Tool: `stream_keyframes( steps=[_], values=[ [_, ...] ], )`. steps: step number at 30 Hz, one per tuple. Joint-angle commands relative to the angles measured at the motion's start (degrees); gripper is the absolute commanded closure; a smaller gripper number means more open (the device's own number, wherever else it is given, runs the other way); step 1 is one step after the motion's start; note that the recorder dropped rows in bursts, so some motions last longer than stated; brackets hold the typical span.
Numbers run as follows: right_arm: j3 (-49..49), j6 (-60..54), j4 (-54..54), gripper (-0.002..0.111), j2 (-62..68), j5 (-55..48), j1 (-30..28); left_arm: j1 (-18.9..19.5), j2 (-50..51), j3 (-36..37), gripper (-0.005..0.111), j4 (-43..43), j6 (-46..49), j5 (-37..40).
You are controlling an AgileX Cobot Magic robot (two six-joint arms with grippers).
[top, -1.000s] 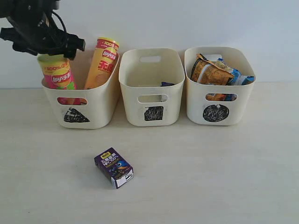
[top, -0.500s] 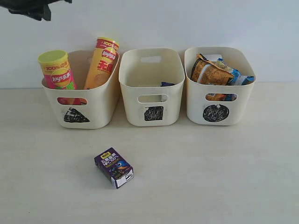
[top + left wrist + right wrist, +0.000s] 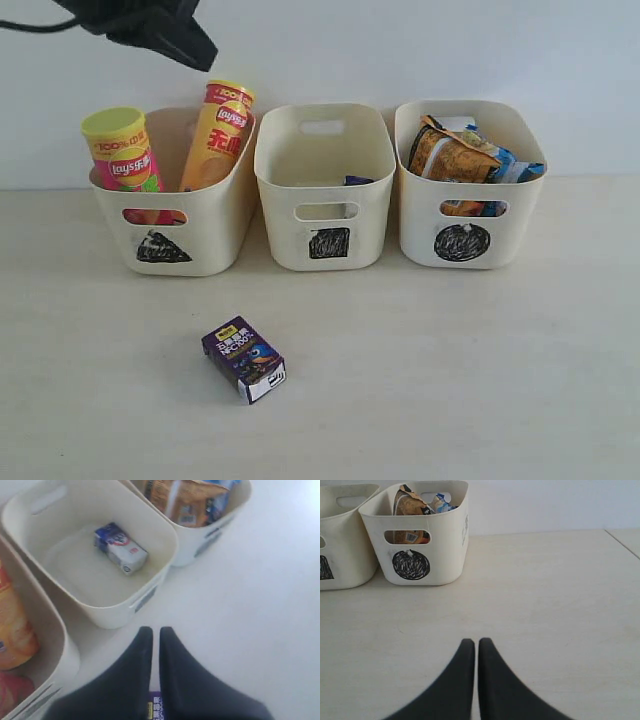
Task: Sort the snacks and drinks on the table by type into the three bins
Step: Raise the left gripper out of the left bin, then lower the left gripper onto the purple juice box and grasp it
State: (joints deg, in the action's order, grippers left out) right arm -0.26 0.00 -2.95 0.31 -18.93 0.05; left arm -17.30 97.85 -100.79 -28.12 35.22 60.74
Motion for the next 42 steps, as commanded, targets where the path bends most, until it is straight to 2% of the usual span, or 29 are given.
stream_keyframes(
  steps=[1, 5, 8, 15, 18, 25, 27, 32, 39, 42],
  values=[
    [0.3, 0.0, 0.2, 0.108, -0.3, 0.4, 0.0, -1.9, -0.4, 3.5, 0.103, -2.7, 18.6, 5.5],
    [0.3, 0.0, 0.2, 0.108, -0.3, 0.4, 0.0, -4.3, -0.4, 8.2, 0.103, -2.3, 33.7, 9.1],
    [0.3, 0.0, 0.2, 0.108, -0.3, 0.4, 0.6, -5.9, -0.4, 11.8, 0.103, -0.6, 41.4, 9.2],
    [0.3, 0.0, 0.3, 0.108, -0.3, 0.2, 4.5, -9.6, -0.4, 17.9, 0.102, 9.8, 46.1, 7.4],
    [0.3, 0.0, 0.3, 0.108, -0.3, 0.2, 5.3, -10.3, -0.4, 19.7, 0.091, 10.2, 49.9, 4.4],
    [0.3, 0.0, 0.3, 0.108, -0.3, 0.2, 5.1, -11.4, 2.9, 20.9, 0.041, 11.0, 52.0, 0.6],
    [0.3, 0.0, 0.3, 0.108, -0.3, 0.2, 5.1, -11.4, 4.6, 20.9, 0.036, 11.0, 52.0, 0.1],
    [0.3, 0.0, 0.3, 0.108, -0.3, 0.2, 5.0, -11.4, 7.7, 20.9, 0.036, 12.0, 52.3, -0.5],
    [0.3, 0.0, 0.3, 0.108, -0.3, 0.2, -0.1, -11.4, 9.8, 20.9, 0.036, 13.9, 52.3, -1.4],
    [0.3, 0.0, 0.3, 0.108, -0.3, 0.2, -0.5, -11.4, 10.5, 20.9, 0.036, 14.2, 53.7, -2.0]
  ],
)
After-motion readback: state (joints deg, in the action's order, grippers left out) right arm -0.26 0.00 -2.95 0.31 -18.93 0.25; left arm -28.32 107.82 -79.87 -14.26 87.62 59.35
